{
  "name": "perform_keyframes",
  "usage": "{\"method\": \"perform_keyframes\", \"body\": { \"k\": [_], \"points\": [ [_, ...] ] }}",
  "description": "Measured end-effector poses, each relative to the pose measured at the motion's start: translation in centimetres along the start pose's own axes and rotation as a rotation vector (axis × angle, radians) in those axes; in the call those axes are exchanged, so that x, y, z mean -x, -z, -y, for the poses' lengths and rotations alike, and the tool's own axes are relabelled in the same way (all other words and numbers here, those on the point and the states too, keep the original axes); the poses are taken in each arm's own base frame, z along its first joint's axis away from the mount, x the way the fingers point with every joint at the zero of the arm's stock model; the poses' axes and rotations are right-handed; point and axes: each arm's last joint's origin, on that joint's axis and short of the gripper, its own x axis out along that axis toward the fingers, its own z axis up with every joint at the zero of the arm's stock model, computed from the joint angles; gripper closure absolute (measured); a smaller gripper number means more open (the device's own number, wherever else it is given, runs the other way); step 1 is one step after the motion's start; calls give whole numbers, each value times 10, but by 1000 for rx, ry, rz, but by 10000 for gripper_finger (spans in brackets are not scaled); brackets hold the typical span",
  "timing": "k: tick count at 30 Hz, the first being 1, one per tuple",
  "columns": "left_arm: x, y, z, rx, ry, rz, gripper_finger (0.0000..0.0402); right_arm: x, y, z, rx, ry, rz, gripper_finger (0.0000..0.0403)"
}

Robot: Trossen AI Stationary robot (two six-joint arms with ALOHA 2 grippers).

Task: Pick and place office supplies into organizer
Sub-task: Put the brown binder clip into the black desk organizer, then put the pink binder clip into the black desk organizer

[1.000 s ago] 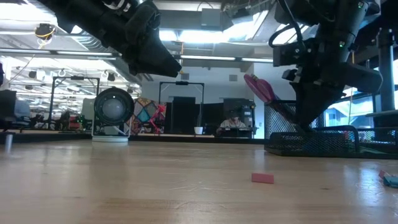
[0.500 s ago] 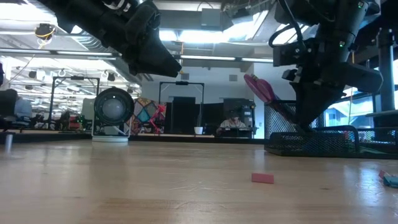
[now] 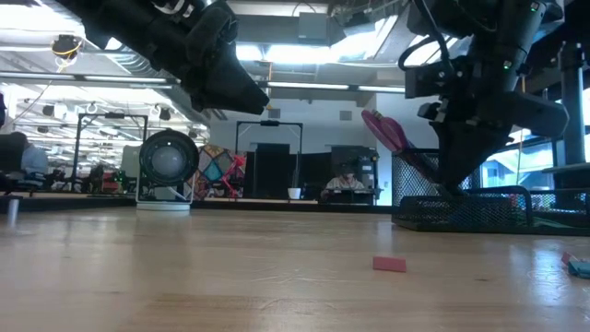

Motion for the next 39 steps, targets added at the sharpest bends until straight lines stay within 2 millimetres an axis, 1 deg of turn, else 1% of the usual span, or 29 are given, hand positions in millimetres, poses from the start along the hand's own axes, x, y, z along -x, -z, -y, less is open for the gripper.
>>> {"method": "perform_keyframes", "body": {
  "k": [9,11,19,22,26,31,33,36,37,39],
  "points": [
    [0,0,0,0,0,0,258,0,0,0,20,-7,-1,323],
    [0,0,0,0,0,0,258,0,0,0,19,-7,-1,316],
    [0,0,0,0,0,0,258,0,0,0,-8,-7,-1,239],
    [0,0,0,0,0,0,258,1,-1,0,-8,-7,1,221],
    [0,0,0,0,0,0,258,9,-10,-3,-10,-57,33,213],
    [0,0,0,0,0,0,258,31,-28,-15,38,-210,108,212],
    [0,0,0,0,2,-1,258,40,-34,-19,-18,-236,131,212],
    [0,0,0,-1,9,-3,258,49,-39,-22,-271,-294,119,212],
    [0,0,0,0,9,-3,258,50,-40,-23,-369,-328,99,212],
    [0,0,0,-1,9,-3,258,53,-39,-29,-507,-397,48,212]
  ]
}}
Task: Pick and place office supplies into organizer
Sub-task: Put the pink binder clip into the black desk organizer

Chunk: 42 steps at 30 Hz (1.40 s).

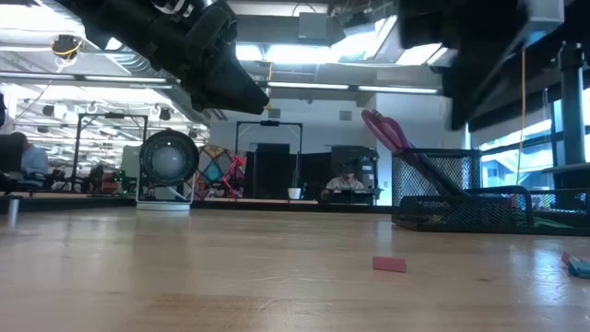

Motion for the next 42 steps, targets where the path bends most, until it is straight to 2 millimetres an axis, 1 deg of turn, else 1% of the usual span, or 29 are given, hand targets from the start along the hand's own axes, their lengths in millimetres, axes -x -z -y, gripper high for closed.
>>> {"method": "perform_keyframes", "body": {
  "k": [5,8,11,13,15,18,21,23,26,35,38,42],
  "points": [
    [0,0,0,-12,0,-1,258,-7,18,-24,-140,-56,-47,212],
    [0,0,0,-30,1,-1,258,-18,28,-35,-207,-50,-73,219],
    [0,0,1,-36,19,-6,258,-33,35,-46,-229,-23,-84,233],
    [0,0,1,-36,37,-11,258,-41,34,-56,-212,-9,-97,243],
    [0,1,2,-36,58,-16,258,-47,28,-67,-192,14,-114,252],
    [0,1,2,-36,85,-24,258,-59,21,-78,-140,112,-177,265],
    [0,1,2,-37,86,-26,258,-71,18,-82,-130,230,-255,273],
    [0,1,2,-37,86,-26,258,-79,18,-83,-144,275,-281,276],
    [0,1,2,-38,85,-29,258,-88,18,-86,-182,263,-306,277],
    [0,2,3,-38,127,-41,258,-90,16,-88,-260,244,-294,272],
    [0,2,3,-38,128,-41,258,-89,16,-88,-265,244,-301,257],
    [0,2,3,-38,129,-41,258,-89,16,-88,-263,244,-301,224]
  ]
}}
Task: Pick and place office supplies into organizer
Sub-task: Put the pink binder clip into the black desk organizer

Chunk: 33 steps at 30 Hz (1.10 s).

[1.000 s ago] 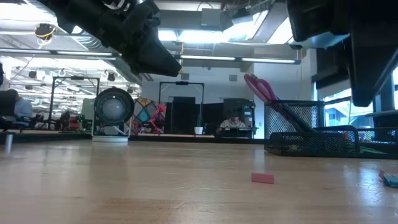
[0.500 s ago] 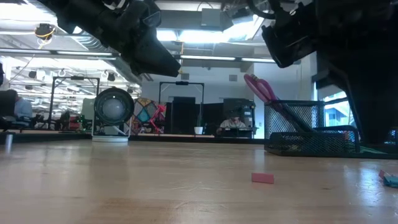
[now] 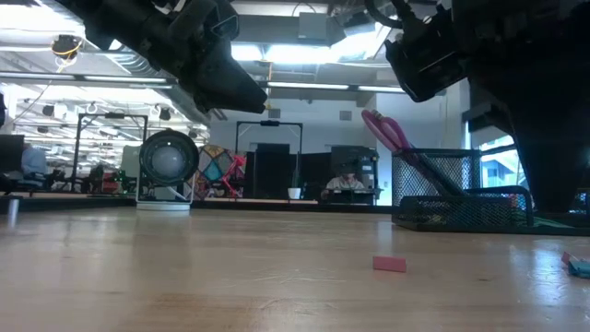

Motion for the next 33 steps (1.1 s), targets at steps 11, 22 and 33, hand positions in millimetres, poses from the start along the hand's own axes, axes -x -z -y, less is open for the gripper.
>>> {"method": "perform_keyframes", "body": {
  "k": [11,22,33],
  "points": [
    [0,0,0,0,0,0,258,0,1,1,-1,16,-6,183],
    [0,0,0,0,0,0,258,-13,3,8,1,25,-18,183],
    [0,0,0,0,0,0,258,-28,7,14,7,15,-16,183]
  ]
}}
